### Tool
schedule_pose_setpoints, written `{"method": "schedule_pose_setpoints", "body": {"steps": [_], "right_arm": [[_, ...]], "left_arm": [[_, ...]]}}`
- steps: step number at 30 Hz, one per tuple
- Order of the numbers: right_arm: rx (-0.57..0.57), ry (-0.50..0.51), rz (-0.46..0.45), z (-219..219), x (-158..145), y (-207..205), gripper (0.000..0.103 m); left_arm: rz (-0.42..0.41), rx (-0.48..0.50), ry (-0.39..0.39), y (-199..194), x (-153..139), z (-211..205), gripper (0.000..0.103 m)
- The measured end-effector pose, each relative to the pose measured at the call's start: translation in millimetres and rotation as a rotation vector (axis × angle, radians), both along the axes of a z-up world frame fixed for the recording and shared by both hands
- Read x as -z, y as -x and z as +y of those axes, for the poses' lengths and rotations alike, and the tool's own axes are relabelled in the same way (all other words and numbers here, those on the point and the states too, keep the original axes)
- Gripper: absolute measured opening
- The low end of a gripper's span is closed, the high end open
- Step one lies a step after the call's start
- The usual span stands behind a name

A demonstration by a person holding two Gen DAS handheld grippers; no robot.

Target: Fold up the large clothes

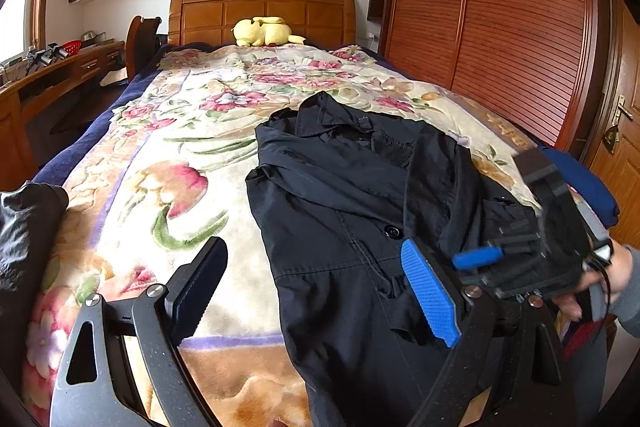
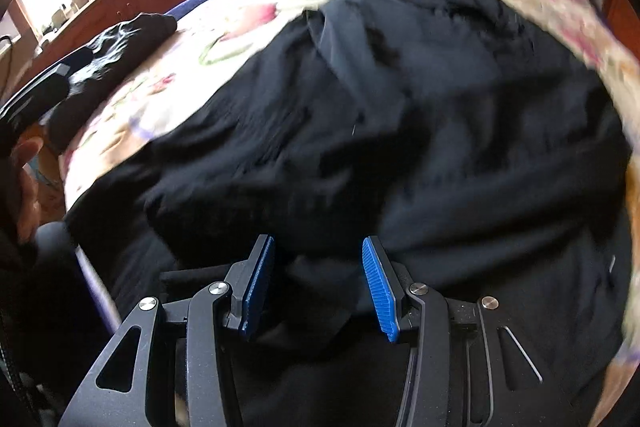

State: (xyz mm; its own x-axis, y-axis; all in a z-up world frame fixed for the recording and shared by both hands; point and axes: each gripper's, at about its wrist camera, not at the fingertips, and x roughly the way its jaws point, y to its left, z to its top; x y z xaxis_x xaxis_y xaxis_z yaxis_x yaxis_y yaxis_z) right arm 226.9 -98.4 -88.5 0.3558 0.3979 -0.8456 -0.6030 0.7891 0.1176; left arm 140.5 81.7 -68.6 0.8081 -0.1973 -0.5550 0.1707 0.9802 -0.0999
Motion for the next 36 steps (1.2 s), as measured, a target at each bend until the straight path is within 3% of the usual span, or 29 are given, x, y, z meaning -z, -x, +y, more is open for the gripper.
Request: {"method": "schedule_pose_setpoints", "body": {"steps": [11,20,27,32,36], "right_arm": [[0.024,-0.022,-0.018,-28,-7,23,0.048],[0.095,0.000,-0.182,-64,-21,41,0.048],[0.209,-0.029,-0.214,-115,-13,23,0.048],[0.267,-0.012,-0.259,-130,0,0,0.048],[0.300,-0.039,-0.244,-133,23,-21,0.048]], "left_arm": [[0.040,0.023,-0.038,-9,11,-16,0.089],[0.118,0.119,-0.045,-22,26,-52,0.089],[0.201,0.166,-0.055,-37,43,-83,0.089],[0.243,0.172,-0.105,-39,57,-97,0.089],[0.256,0.164,-0.135,-39,64,-101,0.089]]}}
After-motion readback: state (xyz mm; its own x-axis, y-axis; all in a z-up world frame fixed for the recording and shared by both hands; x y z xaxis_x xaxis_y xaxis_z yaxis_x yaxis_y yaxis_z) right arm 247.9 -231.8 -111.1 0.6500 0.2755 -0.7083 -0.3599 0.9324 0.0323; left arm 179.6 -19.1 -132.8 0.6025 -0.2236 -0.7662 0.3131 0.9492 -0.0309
